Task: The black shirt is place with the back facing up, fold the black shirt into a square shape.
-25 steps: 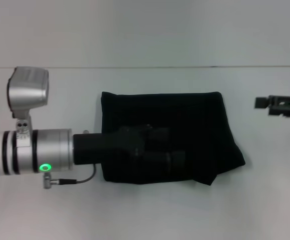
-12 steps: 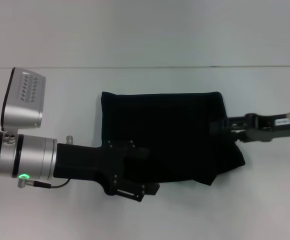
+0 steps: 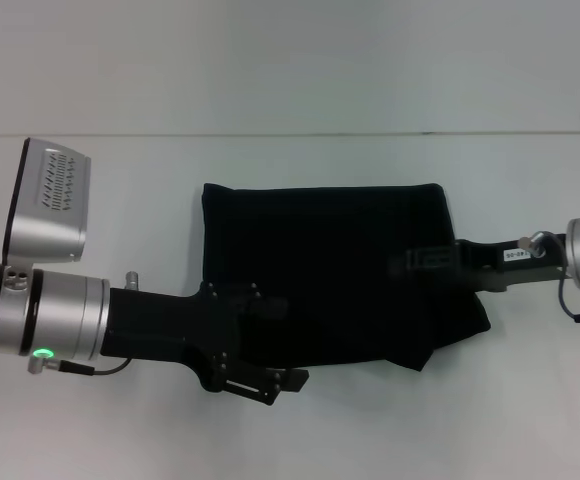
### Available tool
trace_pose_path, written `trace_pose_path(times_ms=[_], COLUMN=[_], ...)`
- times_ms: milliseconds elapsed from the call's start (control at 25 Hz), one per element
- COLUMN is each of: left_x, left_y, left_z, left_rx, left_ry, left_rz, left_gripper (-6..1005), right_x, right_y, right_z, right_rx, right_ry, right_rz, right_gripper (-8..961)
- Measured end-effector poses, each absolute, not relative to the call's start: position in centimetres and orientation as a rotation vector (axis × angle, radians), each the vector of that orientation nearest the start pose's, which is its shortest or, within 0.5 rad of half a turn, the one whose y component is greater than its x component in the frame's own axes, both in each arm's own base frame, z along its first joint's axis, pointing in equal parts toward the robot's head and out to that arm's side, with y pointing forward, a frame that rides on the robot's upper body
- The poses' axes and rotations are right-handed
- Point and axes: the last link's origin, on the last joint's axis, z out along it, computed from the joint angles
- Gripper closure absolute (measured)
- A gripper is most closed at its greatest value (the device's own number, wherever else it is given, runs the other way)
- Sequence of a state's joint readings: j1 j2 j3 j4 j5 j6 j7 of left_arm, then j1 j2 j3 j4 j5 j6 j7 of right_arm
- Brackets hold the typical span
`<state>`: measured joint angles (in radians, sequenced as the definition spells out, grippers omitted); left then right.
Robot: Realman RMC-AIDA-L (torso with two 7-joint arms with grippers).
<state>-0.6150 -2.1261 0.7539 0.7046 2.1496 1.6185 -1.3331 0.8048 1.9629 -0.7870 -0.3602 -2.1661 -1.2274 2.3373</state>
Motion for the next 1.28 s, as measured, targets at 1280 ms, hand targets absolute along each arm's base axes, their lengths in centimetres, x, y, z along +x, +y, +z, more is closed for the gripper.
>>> trace_pose_path(times_ms=[1280], left_x=[-23.3], left_y=[33.1], left_z=[-2.3], left_rx=[-2.963], left_ry=[-0.391], left_rz=[-0.542], left_gripper=[51], right_x=[24.6], right_y=[40.0], right_z=[-4.9], right_rx=[-2.221], right_ry=[1.815], right_rz=[0.443], right_gripper=[312])
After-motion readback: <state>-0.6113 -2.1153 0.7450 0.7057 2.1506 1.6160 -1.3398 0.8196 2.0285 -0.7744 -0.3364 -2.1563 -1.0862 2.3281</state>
